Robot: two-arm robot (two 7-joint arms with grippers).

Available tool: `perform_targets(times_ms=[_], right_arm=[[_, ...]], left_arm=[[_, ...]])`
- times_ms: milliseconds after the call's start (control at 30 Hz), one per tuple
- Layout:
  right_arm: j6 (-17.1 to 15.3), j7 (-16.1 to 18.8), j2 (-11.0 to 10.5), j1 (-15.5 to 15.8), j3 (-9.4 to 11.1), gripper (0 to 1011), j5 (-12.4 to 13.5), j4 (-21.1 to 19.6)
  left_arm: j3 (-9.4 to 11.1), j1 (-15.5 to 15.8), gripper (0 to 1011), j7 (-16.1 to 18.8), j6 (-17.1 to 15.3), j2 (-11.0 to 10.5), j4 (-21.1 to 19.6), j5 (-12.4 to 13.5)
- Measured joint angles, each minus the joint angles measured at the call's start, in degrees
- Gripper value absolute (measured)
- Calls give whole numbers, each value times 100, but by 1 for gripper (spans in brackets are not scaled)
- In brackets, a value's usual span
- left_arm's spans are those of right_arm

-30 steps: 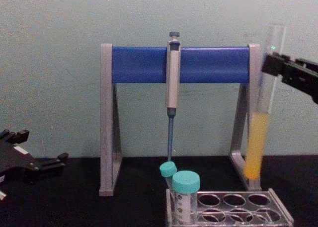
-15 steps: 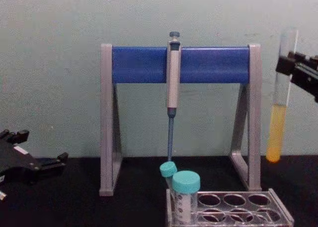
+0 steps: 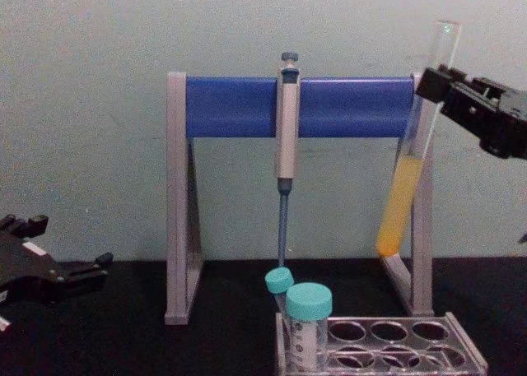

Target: Pick up the test tube from the test tube rack, shake it, then place it back into the test tube rack.

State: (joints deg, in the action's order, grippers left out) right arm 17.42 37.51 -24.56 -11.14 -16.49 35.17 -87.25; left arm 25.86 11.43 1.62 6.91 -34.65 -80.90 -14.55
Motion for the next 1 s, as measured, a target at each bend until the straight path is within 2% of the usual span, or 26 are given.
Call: perform_targets(times_ms=[167,400,1000], right_arm=[[-68,257,-110,-24,-101,228,148,16],[-170,231,-321,41,-132,228,136,-31],[-146,159,-332,-57,-274,228,-69,194]], left_arm=[[0,0,1001,0,0,0,0,0],[0,0,1001,0,0,0,0,0],[0,0,1001,0,0,0,0,0]])
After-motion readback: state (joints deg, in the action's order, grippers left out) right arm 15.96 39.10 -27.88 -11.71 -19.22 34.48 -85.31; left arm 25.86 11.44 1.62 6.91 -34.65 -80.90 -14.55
